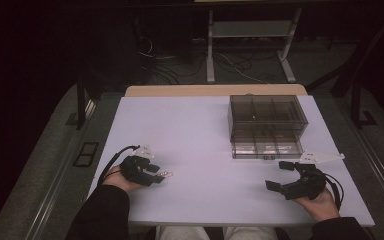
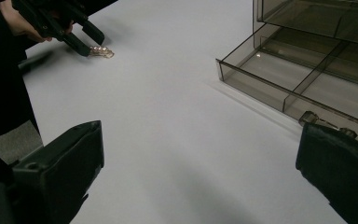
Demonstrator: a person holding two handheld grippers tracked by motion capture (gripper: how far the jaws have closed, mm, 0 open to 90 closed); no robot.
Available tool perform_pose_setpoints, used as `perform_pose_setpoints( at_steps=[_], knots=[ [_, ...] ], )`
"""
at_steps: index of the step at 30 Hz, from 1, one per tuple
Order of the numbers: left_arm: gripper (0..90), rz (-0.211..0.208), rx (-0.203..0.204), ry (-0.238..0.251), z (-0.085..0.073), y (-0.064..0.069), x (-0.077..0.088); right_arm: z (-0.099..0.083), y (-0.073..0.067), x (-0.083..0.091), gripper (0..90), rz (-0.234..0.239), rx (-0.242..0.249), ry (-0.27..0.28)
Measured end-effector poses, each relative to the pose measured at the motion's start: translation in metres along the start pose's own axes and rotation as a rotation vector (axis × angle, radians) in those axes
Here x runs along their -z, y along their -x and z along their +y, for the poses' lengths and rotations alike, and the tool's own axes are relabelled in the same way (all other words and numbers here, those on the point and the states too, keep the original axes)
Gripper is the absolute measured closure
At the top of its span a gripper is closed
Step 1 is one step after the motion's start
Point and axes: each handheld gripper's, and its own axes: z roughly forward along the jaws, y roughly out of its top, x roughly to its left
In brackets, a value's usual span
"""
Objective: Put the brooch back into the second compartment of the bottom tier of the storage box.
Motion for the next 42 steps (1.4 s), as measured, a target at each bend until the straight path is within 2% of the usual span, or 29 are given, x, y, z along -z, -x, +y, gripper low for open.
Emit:
perform_pose_setpoints(
  at_steps=[10,14,20,22,24,30,38,42],
  knots=[
    [65.7,0.002,-0.008,-0.017,0.001,0.002,-0.002,0.000,0.000,0.000,0.5,0.002,0.002,0.000],
    [70.3,0.011,-0.034,-0.025,0.001,0.004,-0.003,0.000,0.000,0.000,0.5,0.001,0.002,0.003],
    [76.3,0.025,-0.037,-0.030,0.003,0.007,-0.005,0.000,0.000,0.000,0.5,0.006,-0.001,0.007],
    [77.8,0.032,-0.052,-0.045,0.003,0.007,-0.004,0.000,0.000,0.000,0.5,0.005,-0.002,0.008],
    [78.6,0.031,-0.043,-0.042,0.004,0.007,-0.005,0.000,0.000,0.000,0.5,0.005,-0.001,0.008],
    [79.1,0.014,-0.036,-0.081,0.010,0.005,-0.005,0.000,0.000,0.001,0.5,0.003,0.000,0.006],
    [79.1,-0.003,-0.017,-0.063,0.012,0.003,-0.002,0.000,0.000,0.001,0.5,0.001,-0.001,0.007],
    [79.3,0.001,-0.001,-0.028,0.016,0.005,0.003,0.000,0.000,0.001,0.6,0.001,-0.004,0.006]
  ],
)
